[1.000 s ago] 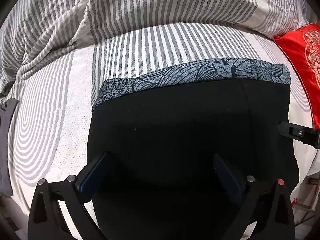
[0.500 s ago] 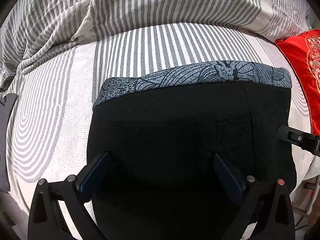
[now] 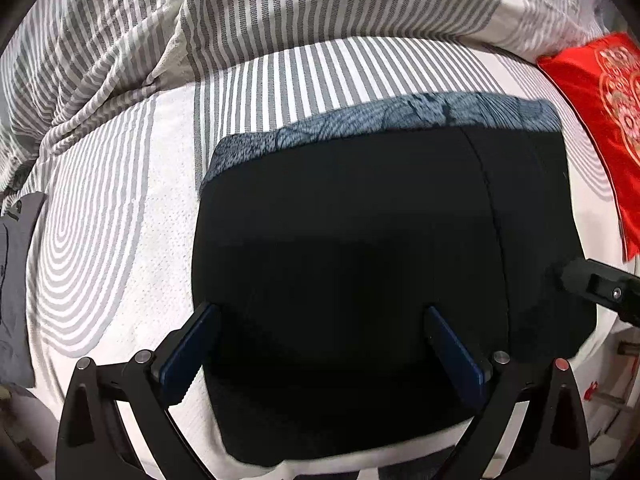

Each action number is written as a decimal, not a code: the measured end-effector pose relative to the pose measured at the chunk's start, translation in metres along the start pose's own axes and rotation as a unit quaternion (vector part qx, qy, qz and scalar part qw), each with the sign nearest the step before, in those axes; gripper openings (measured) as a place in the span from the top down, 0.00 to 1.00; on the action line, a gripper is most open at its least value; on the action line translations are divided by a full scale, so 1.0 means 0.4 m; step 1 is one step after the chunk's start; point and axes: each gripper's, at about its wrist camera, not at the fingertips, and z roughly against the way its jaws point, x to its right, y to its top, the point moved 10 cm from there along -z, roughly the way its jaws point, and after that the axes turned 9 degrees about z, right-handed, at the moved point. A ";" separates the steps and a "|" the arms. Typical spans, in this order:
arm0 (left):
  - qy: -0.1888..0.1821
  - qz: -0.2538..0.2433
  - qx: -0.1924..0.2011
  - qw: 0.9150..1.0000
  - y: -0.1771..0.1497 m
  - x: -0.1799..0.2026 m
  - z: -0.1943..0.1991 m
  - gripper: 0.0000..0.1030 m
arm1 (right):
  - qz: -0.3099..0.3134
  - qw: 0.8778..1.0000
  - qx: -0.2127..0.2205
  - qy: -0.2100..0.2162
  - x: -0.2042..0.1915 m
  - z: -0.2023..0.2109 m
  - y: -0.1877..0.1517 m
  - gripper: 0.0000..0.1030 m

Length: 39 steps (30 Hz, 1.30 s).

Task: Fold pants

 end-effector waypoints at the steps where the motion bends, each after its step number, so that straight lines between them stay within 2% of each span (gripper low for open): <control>1: 0.001 -0.004 0.000 1.000 -0.008 -0.002 0.004 0.01 | 0.000 1.000 -0.001 -0.002 -0.001 0.002 -0.008 0.24; 10: 0.005 -0.021 -0.005 1.000 -0.090 -0.021 0.038 0.01 | 0.010 0.999 -0.028 -0.043 0.006 -0.023 -0.070 0.22; 12: 0.007 -0.025 -0.005 1.000 -0.101 -0.023 0.044 0.01 | 0.032 0.996 -0.044 -0.076 0.018 -0.043 -0.082 0.17; 17: 0.012 -0.034 -0.005 0.999 -0.129 -0.031 0.055 0.01 | 0.004 0.996 -0.052 -0.076 0.042 -0.067 -0.089 0.08; 19: 0.013 -0.036 -0.007 0.999 -0.138 -0.037 0.056 0.01 | 0.005 0.995 -0.051 -0.082 0.048 -0.071 -0.092 0.04; 23: 0.014 -0.035 -0.012 0.999 -0.158 -0.046 0.064 0.01 | -0.004 0.995 -0.046 -0.085 0.046 -0.051 -0.099 0.04; 28: 0.011 -0.037 -0.011 0.999 -0.176 -0.052 0.088 0.01 | 0.026 0.992 -0.026 -0.118 0.021 0.012 -0.124 0.04; 31: 0.010 -0.034 -0.011 0.999 -0.186 -0.058 0.107 0.01 | 0.028 0.993 -0.023 -0.116 -0.002 0.036 -0.141 0.04; 39: 0.010 -0.039 -0.021 0.999 -0.232 -0.077 0.158 0.01 | 0.014 0.995 -0.052 -0.086 -0.069 0.040 -0.239 0.04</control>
